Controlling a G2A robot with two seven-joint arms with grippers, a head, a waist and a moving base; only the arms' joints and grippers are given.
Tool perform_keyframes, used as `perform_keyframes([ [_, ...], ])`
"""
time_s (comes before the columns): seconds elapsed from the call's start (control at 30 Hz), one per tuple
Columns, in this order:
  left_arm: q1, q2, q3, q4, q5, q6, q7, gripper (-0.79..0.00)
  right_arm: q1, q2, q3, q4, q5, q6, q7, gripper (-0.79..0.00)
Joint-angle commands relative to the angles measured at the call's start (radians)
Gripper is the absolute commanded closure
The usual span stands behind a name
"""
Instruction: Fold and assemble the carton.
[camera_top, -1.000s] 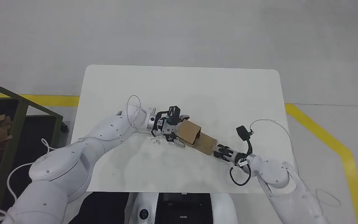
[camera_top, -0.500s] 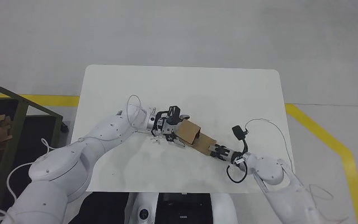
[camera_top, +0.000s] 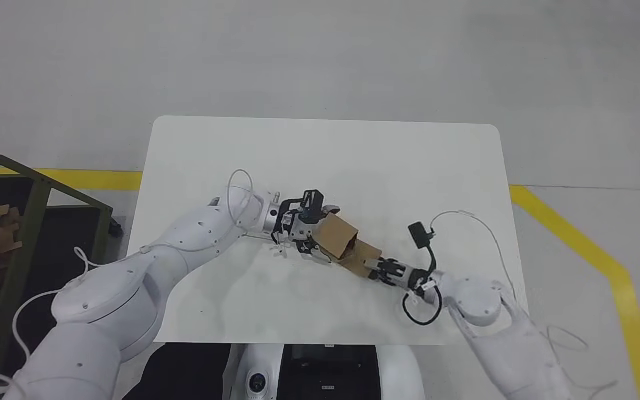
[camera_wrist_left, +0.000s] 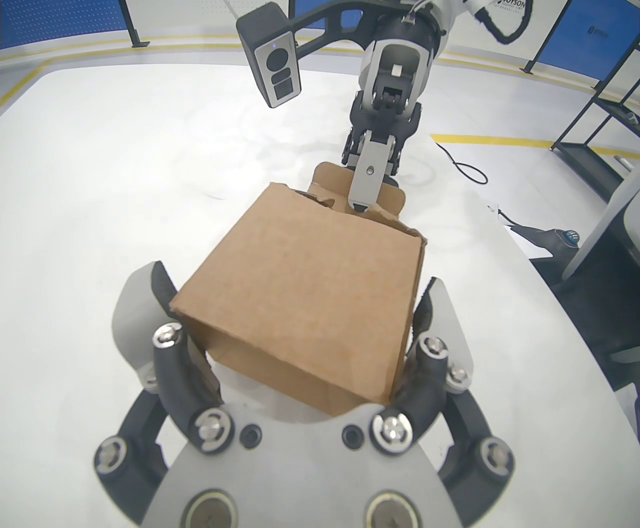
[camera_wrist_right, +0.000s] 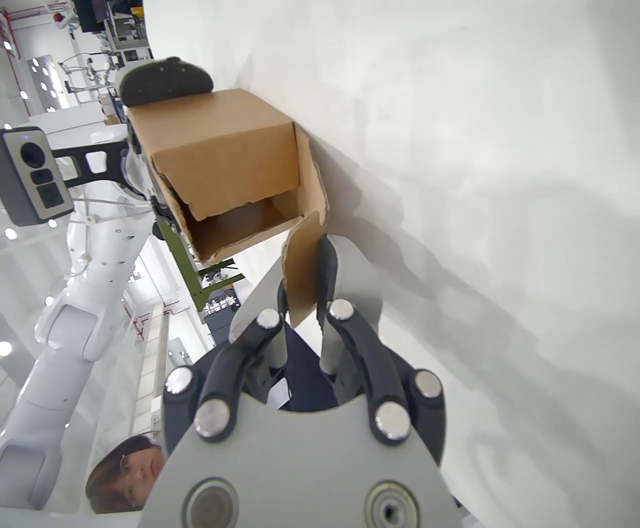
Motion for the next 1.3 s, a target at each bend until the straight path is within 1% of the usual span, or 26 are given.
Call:
perform_keyframes([
  [0.0,0.000,0.000,0.000,0.000,0.001,0.000,0.000,-0.785,0.000,0.000,0.002,0.003,0.019,-0.013,0.007,-0.071],
  [0.17,0.001,-0.001,-0.001,0.001,0.003,0.003,0.003,-0.785,0.000,0.000,0.002,-0.012,0.035,-0.026,0.009,-0.055],
  [0.23,0.001,-0.001,-0.001,0.001,0.005,0.002,0.002,-0.785,0.002,0.000,-0.002,-0.021,0.037,-0.026,0.009,-0.028],
  [0.43,0.001,-0.001,-0.002,0.000,0.004,0.003,0.003,-0.785,0.012,-0.002,-0.015,-0.039,0.037,-0.023,0.009,-0.043],
  [0.53,0.001,0.000,-0.003,-0.001,0.004,0.002,0.002,-0.785,0.017,-0.003,-0.018,-0.046,0.046,-0.026,0.004,-0.089],
  [0.6,0.001,0.000,-0.003,-0.001,0.005,0.002,0.002,-0.785,0.021,-0.003,-0.021,-0.049,0.049,-0.026,0.004,-0.148],
  [0.7,0.002,0.000,-0.004,0.000,0.003,0.000,0.000,-0.785,0.026,-0.005,-0.026,-0.051,0.057,-0.029,0.001,-0.200],
  [0.8,0.001,0.001,-0.005,0.001,0.003,0.000,0.000,-0.785,0.031,-0.006,-0.029,-0.049,0.070,-0.036,-0.007,-0.286],
  [1.0,0.002,0.002,-0.007,0.002,0.002,-0.001,-0.001,-0.785,0.032,-0.010,-0.027,-0.046,0.127,-0.085,-0.021,-0.345],
  [1.1,0.003,0.002,-0.007,0.003,-0.001,-0.002,-0.002,-0.785,0.033,-0.011,-0.024,-0.036,0.160,-0.115,-0.020,-0.342],
  [1.27,0.002,0.002,-0.009,0.005,-0.001,-0.003,-0.003,-0.785,0.044,-0.014,-0.026,-0.009,0.198,-0.145,-0.007,-0.286],
])
